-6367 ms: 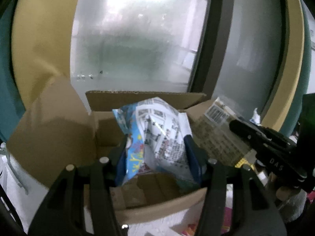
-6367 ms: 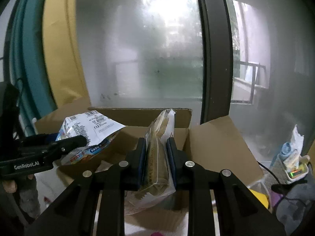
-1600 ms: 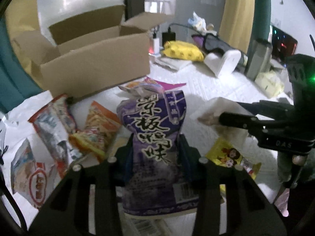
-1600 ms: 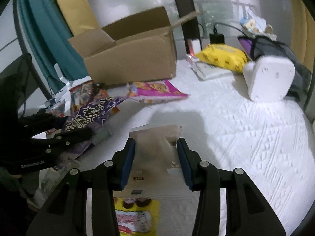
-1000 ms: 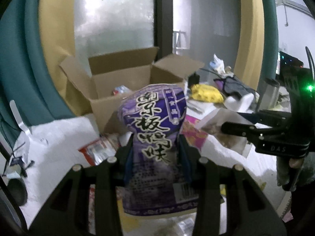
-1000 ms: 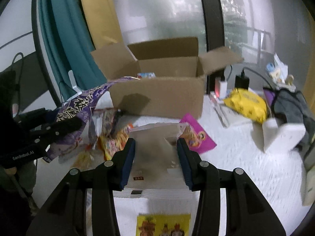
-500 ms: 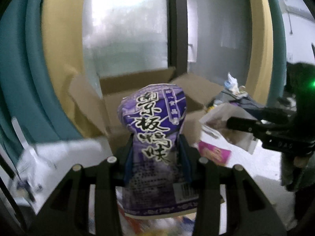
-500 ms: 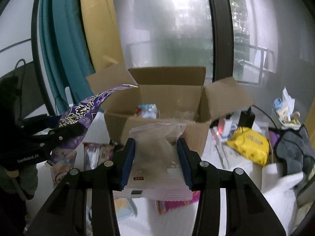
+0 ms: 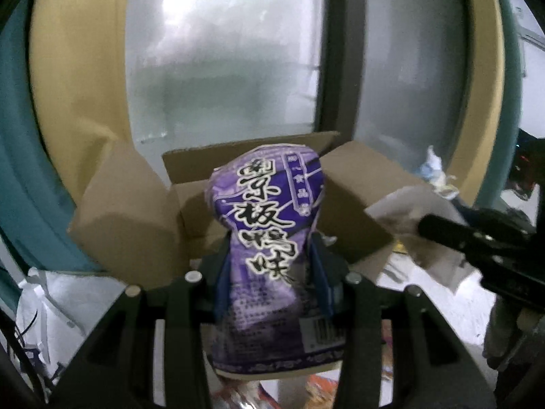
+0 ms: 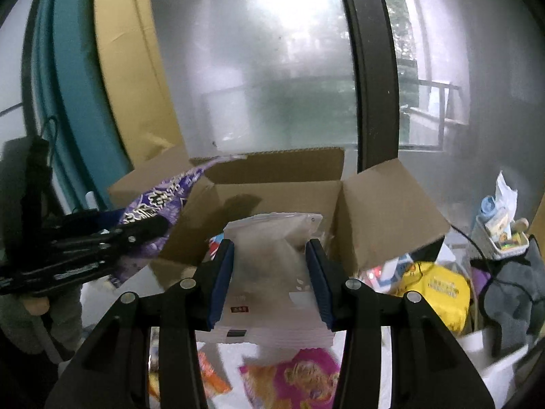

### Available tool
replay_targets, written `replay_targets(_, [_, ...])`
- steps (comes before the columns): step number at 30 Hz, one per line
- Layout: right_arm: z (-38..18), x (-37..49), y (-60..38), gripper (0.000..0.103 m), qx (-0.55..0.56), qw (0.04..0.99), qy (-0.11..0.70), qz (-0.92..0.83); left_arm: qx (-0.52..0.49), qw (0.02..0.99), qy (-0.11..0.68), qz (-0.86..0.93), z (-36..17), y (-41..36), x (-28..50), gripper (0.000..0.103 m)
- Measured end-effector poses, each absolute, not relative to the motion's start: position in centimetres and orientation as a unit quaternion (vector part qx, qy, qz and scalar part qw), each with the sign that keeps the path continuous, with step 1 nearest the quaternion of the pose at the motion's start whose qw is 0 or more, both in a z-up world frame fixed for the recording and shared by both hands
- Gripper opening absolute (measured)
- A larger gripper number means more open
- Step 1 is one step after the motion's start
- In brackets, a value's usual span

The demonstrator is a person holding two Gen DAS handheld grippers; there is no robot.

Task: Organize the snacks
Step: 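Carry both bags into the cardboard box and open both tools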

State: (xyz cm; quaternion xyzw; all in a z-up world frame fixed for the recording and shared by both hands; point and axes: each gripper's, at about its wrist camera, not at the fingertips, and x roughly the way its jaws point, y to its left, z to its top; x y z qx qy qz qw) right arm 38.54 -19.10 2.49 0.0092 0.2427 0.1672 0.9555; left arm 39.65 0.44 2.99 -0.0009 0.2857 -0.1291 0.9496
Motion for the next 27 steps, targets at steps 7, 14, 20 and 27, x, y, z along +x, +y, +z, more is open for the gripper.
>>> replay_targets(7, [2.2, 43.8, -18.4, 0.046, 0.009, 0.955, 0.249, 0.158, -0.016, 0.944, 0.315, -0.097, 1.2, 1.2, 45.0, 0.047])
replay_targets(14, [1.5, 49.3, -16.9, 0.047, -0.01, 0.958, 0.251, 0.139, -0.028, 0.941, 0.327, -0.087, 0.1, 2.3, 46.8, 0.07])
replay_targets(20, [1.7, 50.9, -16.8, 0.074, -0.001, 0.962, 0.239, 0.133, -0.033, 0.943, 0.318, -0.091, 0.8, 2.4, 46.1, 0.076])
replay_targets(27, [2.2, 48.1, -16.5, 0.074, -0.017, 0.963, 0.236, 0.127, -0.036, 0.949, 0.298, -0.093, 2.3, 1.7, 44.5, 0.078])
